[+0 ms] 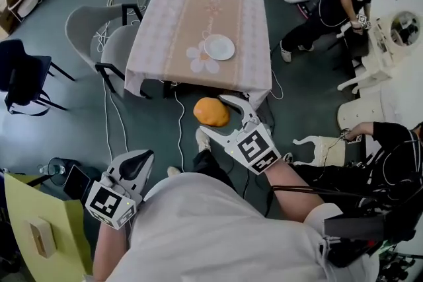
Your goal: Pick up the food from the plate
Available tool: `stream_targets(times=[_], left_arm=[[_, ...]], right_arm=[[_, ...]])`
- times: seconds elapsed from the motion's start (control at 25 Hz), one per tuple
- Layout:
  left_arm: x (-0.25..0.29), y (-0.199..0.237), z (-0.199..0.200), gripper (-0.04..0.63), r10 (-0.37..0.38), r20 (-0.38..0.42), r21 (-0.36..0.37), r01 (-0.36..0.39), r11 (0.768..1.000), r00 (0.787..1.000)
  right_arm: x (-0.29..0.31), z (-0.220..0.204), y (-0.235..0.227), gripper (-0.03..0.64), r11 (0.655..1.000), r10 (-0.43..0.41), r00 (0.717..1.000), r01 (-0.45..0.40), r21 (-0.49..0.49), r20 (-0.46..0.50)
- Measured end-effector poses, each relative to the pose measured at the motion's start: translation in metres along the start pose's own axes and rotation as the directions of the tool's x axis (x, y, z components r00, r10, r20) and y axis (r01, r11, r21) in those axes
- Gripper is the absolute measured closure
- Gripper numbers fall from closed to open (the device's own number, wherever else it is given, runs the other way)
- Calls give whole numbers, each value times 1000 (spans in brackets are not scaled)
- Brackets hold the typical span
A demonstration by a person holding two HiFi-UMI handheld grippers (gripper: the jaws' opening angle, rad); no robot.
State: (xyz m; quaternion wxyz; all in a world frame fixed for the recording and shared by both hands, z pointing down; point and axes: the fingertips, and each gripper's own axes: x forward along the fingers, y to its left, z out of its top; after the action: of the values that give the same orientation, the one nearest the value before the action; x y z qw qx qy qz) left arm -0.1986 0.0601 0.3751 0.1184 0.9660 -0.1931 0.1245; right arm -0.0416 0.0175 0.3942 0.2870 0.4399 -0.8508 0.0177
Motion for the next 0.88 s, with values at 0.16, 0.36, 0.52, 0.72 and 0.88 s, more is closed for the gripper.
stream_targets(times=[0.16,0.36,0.52,0.72,0.88], left_arm=[[-2,0,-2,586,0,-3,1,0,1000,1000],[-5,1,-6,586,3,-1,-6,-3,1000,1000],[-4,1,-4,586,0,2,-5,0,1000,1000],[-4,0,-8,586,-3,-2,-4,3,1000,1000],[-4,1,-9,586,-3,-3,-10,3,1000,1000]], right_arm=[[-2,3,12,265,1000,16,1000,-16,-3,9],[1,4,23,265,1000,29,1000,-29,-3,11],[-1,6,25,265,999,38,999,-38,-4,10],[0,3,28,265,999,38,999,-38,-8,2],[2,2,29,265,999,42,999,-42,-7,-3]])
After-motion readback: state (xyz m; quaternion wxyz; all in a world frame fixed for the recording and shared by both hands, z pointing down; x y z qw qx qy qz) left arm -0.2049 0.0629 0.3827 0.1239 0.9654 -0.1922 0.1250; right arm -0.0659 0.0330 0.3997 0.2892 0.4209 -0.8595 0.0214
